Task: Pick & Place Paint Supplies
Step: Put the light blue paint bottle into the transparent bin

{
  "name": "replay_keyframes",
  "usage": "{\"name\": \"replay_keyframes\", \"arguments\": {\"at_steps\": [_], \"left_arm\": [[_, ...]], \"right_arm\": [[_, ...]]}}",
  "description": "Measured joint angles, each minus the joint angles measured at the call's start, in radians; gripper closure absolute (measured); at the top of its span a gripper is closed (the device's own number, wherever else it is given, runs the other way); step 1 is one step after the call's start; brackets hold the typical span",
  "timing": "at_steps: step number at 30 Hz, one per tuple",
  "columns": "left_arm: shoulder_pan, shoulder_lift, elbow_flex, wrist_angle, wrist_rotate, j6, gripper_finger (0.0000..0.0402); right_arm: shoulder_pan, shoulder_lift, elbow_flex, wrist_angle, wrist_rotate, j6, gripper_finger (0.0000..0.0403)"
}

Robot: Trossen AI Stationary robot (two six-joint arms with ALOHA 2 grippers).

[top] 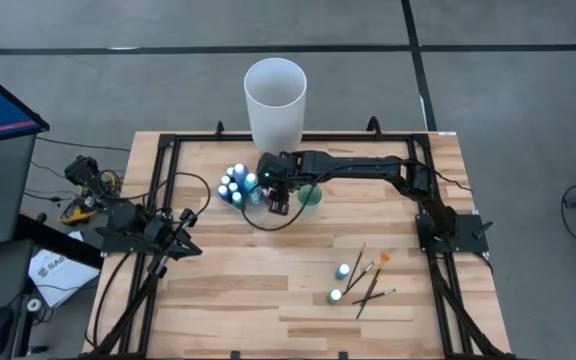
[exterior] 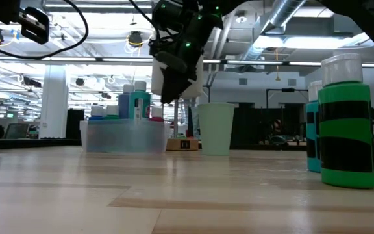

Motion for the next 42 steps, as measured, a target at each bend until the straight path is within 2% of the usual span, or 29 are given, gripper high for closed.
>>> {"name": "replay_keyframes", "arguments": {"at_steps": [7,12,14,18,22,32,42], "left_arm": [[0.000,0.000,0.000,0.001,0.003,0.000,0.0400],[0.000,0.002,0.000,0.001,0.003,0.000,0.0400],[0.000,0.002,0.000,0.002,0.003,0.000,0.0400],[0.000,0.003,0.000,0.004,0.002,0.000,0.0400],[0.000,0.003,0.000,0.007,-0.002,0.000,0.0400],[0.000,0.003,0.000,0.010,-0.001,0.000,0.0400],[0.000,0.003,0.000,0.015,0.000,0.000,0.0400]], "right_arm": [[0.033,-0.097,0.094,-0.276,0.000,0.061,0.0213],[0.085,-0.179,0.096,-0.453,-0.037,0.186,0.0209],[0.113,-0.205,0.096,-0.531,-0.072,0.240,0.0209],[0.191,-0.229,0.094,-0.664,-0.075,0.351,0.0210],[0.283,-0.238,0.094,-0.749,-0.024,0.434,0.0211],[0.474,-0.238,-0.101,-0.746,-0.007,0.552,0.0205],[0.551,-0.286,-0.212,-0.582,-0.053,0.569,0.0199]]}}
